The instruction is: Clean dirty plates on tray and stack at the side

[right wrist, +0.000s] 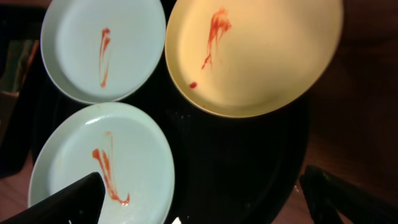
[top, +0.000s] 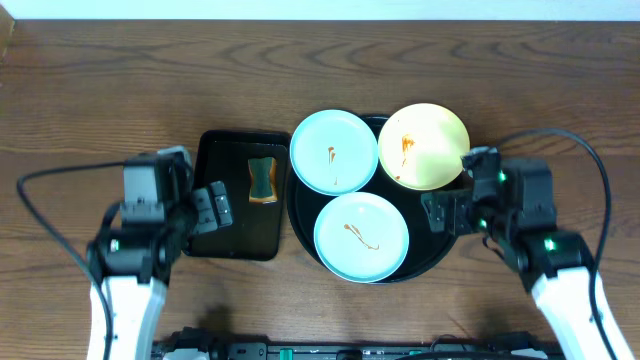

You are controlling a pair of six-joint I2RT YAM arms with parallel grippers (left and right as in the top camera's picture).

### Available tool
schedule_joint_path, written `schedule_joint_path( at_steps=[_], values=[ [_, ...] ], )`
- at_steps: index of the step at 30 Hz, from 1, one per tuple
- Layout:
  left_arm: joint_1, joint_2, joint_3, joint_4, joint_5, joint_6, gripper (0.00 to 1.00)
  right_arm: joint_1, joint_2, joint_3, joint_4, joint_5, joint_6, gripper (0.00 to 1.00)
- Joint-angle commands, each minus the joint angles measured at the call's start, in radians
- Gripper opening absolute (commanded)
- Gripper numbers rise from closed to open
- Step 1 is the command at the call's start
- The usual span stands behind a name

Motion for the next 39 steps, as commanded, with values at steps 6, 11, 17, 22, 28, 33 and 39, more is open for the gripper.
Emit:
schedule_joint_path(
  at_steps=[6, 11, 17, 22, 28, 33, 39],
  values=[
    [0.006, 0.132, 0.063, -0.066, 0.074, -0.002, 0.96, 0.0, 0.124, 0.068, 0.012, -0.164, -0.008, 0.99],
    [0.006, 0.133, 0.063, -0.041, 0.074, -0.002, 0.96, 0.001, 0.125, 0.068, 0.019, -0.164, -0.009, 0.99],
    [0.006, 0.133, 0.063, 0.125, 0.192, -0.002, 0.96, 0.003, 0.13, 0.064, 0.017, -0.164, -0.009, 0.99],
    [0.003, 0.154, 0.063, 0.309, 0.185, -0.037, 0.92, 0.003, 0.153, 0.064, 0.016, -0.164, -0.008, 0.99],
    [-0.047, 0.313, 0.062, 0.386, 0.147, -0.047, 0.85, 0.018, 0.174, 0.064, 0.018, -0.164, 0.0, 0.99],
    [-0.113, 0.458, 0.062, 0.431, 0.105, -0.042, 0.85, 0.017, 0.174, 0.064, 0.016, -0.164, 0.0, 0.96],
    [-0.165, 0.594, 0.062, 0.463, 0.064, -0.043, 0.79, 0.017, 0.174, 0.064, 0.016, -0.164, 0.0, 0.94]
  ],
)
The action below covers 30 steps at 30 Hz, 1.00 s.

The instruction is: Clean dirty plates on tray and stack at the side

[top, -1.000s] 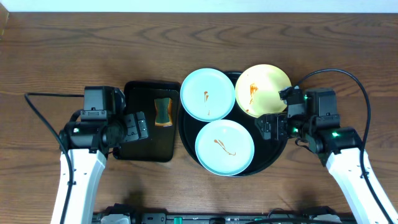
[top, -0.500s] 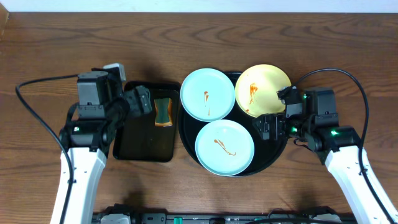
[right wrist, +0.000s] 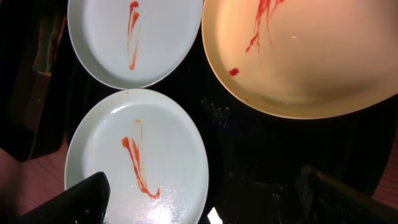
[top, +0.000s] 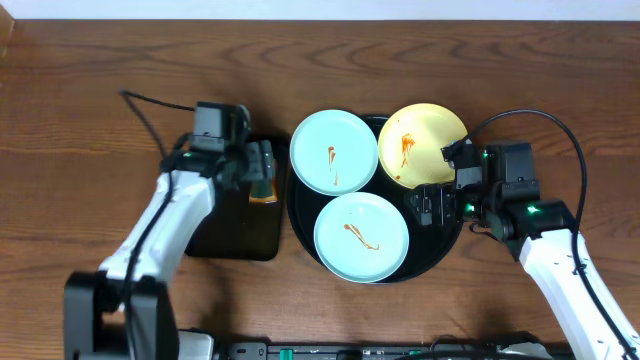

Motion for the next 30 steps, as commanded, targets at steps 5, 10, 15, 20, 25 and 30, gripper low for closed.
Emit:
schedule_joint_path(
  at_steps=[5, 10, 15, 20, 25, 30],
  values=[
    [-0.045, 0.119, 0.02, 0.011, -0.047, -0.01, 0.73, 0.008, 0.0, 0.017, 0.0, -0.008, 0.002, 0.91],
    [-0.055, 0.167, 0.02, 0.014, -0.047, -0.01, 0.69, 0.008, 0.0, 0.017, 0.0, -0.008, 0.002, 0.89],
    [-0.055, 0.192, 0.018, 0.014, -0.047, -0.01, 0.58, 0.008, 0.0, 0.017, 0.0, -0.008, 0.002, 0.87],
    [-0.055, 0.192, 0.011, 0.019, -0.047, -0.01, 0.36, 0.008, 0.0, 0.017, 0.0, -0.008, 0.002, 0.86],
    [-0.055, 0.192, -0.014, 0.014, -0.094, -0.01, 0.09, 0.008, 0.0, 0.017, 0.0, -0.008, 0.002, 0.85],
    [-0.053, 0.17, -0.011, 0.002, -0.106, -0.009, 0.08, 0.008, 0.0, 0.017, 0.0, -0.008, 0.001, 0.85]
  ],
)
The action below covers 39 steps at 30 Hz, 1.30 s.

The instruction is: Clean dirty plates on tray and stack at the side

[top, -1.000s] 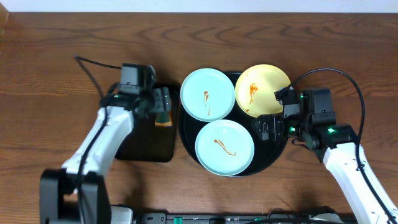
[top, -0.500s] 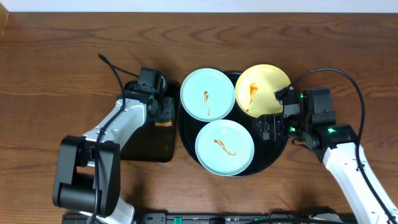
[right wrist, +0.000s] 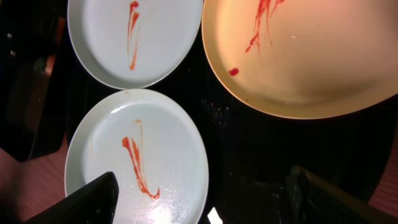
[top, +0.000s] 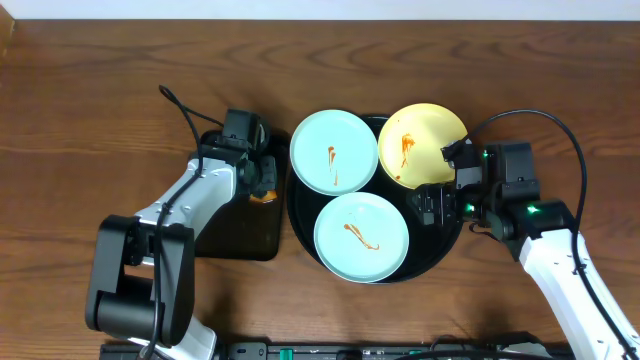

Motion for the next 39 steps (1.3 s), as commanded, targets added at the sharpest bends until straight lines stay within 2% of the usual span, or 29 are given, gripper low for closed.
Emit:
schedule_joint_path(
  at_steps=[1, 10, 23, 30, 35, 39],
  values=[
    [0.0, -0.03, -0.007, -0.014, -0.037, 0.006, 0.07, 0.008, 0.0, 0.017, 0.0, -0.008, 0.001, 0.85],
    [0.0, -0.235, 0.006, -0.079, -0.038, 0.006, 0.07, 0.008, 0.001, 0.017, -0.001, -0.004, 0.001, 0.86],
    [0.0, -0.071, -0.073, -0.082, -0.038, 0.005, 0.07, 0.008, 0.005, -0.005, -0.027, -0.004, 0.001, 0.84],
    [0.0, -0.029, -0.07, -0.09, -0.018, -0.002, 0.07, 0.008, 0.061, -0.028, -0.027, -0.006, 0.018, 0.78],
    [0.0, -0.101, -0.039, -0.12, -0.015, -0.002, 0.07, 0.009, 0.139, -0.051, -0.006, -0.047, 0.021, 0.64],
    [0.0, -0.195, -0.037, -0.128, -0.015, -0.002, 0.07, 0.02, 0.211, -0.059, 0.01, -0.074, 0.021, 0.58]
  ],
)
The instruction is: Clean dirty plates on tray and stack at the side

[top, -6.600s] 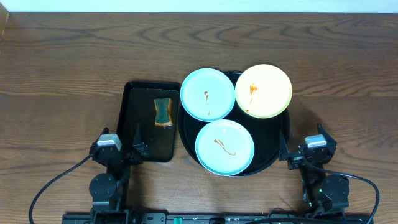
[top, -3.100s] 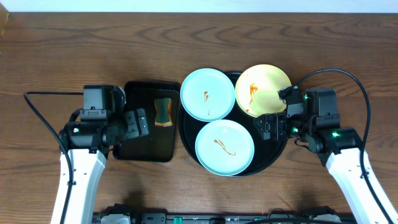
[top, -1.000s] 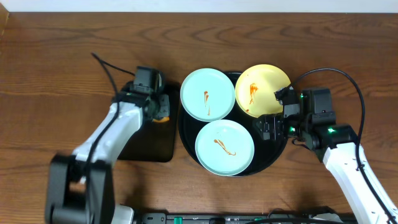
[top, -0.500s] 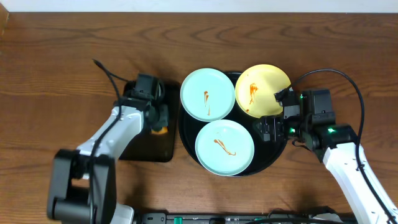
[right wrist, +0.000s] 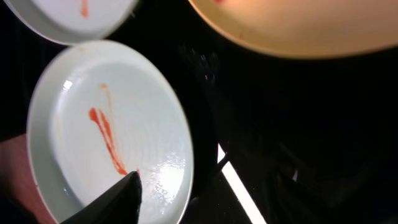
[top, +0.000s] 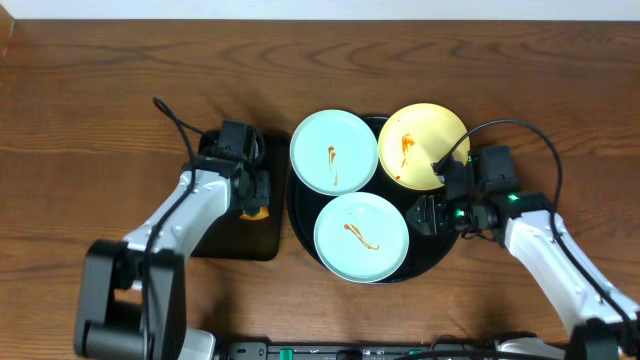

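On the round black tray (top: 300,215) lie three smeared plates: a light blue one (top: 333,152) at the back left, a yellow one (top: 422,145) at the back right, and a light blue one (top: 361,237) in front. My right gripper (top: 428,214) hangs low and open by the front plate's right rim. In the right wrist view one finger (right wrist: 118,199) overlaps the front plate (right wrist: 106,124), and the other finger is lost in the dark. My left gripper (top: 246,188) is shut on the sponge (top: 257,211), of which only an orange edge shows.
A rectangular black tray (top: 225,235) lies left of the round one, under the left gripper. Brown wooden tabletop (top: 100,100) surrounds both trays. The right arm's cable (top: 530,130) loops over the table at the right.
My right gripper has come lower and nearer the front blue plate, one finger now over its rim. The left gripper and the sponge's orange edge have shifted slightly toward the front of the rectangular tray.
Both grippers started near the table's front edge, the sponge lying free on the rectangular tray. Then the left gripper was beside the sponge and the right one open over the round tray. The left then covered the sponge; now it holds it, and the right sits at the front plate.
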You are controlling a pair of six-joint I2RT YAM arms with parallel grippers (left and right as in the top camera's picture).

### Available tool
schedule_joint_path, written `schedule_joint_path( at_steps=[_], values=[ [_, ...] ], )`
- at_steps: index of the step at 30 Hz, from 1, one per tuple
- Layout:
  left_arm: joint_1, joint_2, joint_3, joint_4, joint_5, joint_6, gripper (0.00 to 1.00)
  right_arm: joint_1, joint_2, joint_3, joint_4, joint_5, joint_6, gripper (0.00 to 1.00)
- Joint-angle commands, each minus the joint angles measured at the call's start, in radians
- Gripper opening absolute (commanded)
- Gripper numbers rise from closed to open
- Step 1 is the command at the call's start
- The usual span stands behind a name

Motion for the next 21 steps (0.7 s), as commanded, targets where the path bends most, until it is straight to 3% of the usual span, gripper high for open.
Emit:
schedule_joint_path(
  at_steps=[1, 9, 13, 19, 21],
  values=[
    [0.0, -0.11, 0.024, -0.013, 0.006, 0.001, 0.07, 0.024, 0.061, -0.01, 0.013, -0.045, 0.001, 0.56],
    [0.0, -0.208, 0.024, -0.13, 0.006, 0.001, 0.08, 0.061, 0.198, -0.01, 0.04, -0.059, 0.026, 0.53],
    [0.0, -0.212, 0.024, -0.179, 0.006, 0.001, 0.08, 0.075, 0.246, -0.01, 0.051, -0.071, 0.026, 0.46],
    [0.0, -0.212, 0.024, -0.193, 0.029, 0.001, 0.08, 0.079, 0.273, -0.01, 0.07, -0.087, 0.027, 0.28],
    [0.0, -0.212, 0.024, -0.192, 0.043, 0.001, 0.08, 0.079, 0.273, -0.01, 0.074, -0.086, 0.027, 0.14]
  ],
)
